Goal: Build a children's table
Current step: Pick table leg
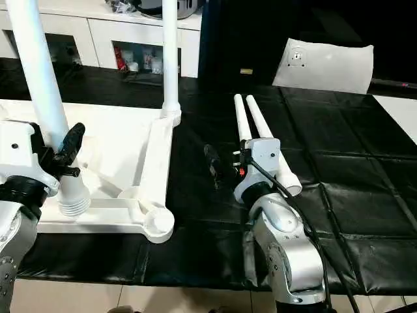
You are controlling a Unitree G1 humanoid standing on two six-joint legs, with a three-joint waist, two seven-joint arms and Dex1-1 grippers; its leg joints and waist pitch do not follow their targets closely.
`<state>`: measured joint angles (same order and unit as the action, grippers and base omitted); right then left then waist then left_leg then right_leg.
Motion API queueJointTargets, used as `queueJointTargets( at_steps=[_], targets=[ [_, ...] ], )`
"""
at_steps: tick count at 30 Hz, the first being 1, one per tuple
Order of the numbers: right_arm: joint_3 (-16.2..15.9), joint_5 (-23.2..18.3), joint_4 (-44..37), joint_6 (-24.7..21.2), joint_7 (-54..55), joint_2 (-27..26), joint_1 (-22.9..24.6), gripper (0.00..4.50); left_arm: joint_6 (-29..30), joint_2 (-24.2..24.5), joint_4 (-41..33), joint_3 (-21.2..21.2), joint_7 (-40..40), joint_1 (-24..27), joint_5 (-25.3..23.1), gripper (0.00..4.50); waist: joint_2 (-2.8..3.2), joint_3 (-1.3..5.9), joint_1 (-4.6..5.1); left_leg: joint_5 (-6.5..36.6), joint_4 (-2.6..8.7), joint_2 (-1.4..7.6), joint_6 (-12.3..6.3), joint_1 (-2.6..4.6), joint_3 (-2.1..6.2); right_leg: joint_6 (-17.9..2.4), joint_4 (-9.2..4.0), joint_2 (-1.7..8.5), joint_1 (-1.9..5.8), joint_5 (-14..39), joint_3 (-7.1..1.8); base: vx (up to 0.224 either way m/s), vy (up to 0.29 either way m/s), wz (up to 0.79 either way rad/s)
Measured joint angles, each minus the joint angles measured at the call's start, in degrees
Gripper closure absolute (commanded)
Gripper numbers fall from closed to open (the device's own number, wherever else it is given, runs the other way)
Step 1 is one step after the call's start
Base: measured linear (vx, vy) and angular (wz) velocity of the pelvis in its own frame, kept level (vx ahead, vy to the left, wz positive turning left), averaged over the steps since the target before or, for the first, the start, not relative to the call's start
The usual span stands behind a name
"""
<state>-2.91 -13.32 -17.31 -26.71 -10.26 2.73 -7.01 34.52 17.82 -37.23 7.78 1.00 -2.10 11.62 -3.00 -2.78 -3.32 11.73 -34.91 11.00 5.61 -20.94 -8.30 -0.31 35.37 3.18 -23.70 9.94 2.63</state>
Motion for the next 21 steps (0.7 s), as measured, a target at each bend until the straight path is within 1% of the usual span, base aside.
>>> queueJointTargets(
  at_steps=[21],
  targets=[
    [0.0,0.0,0.0,0.0,0.0,0.0,0.0,0.13,0.0,0.0,0.0,0.0,0.0,0.0,0.0,2.64,0.0,0.0,0.0,0.0,0.0,0.0,0.0,0.0,0.0,0.0,0.0,0.0,0.0,0.0,0.0,0.0,0.0,0.0]
  ],
)
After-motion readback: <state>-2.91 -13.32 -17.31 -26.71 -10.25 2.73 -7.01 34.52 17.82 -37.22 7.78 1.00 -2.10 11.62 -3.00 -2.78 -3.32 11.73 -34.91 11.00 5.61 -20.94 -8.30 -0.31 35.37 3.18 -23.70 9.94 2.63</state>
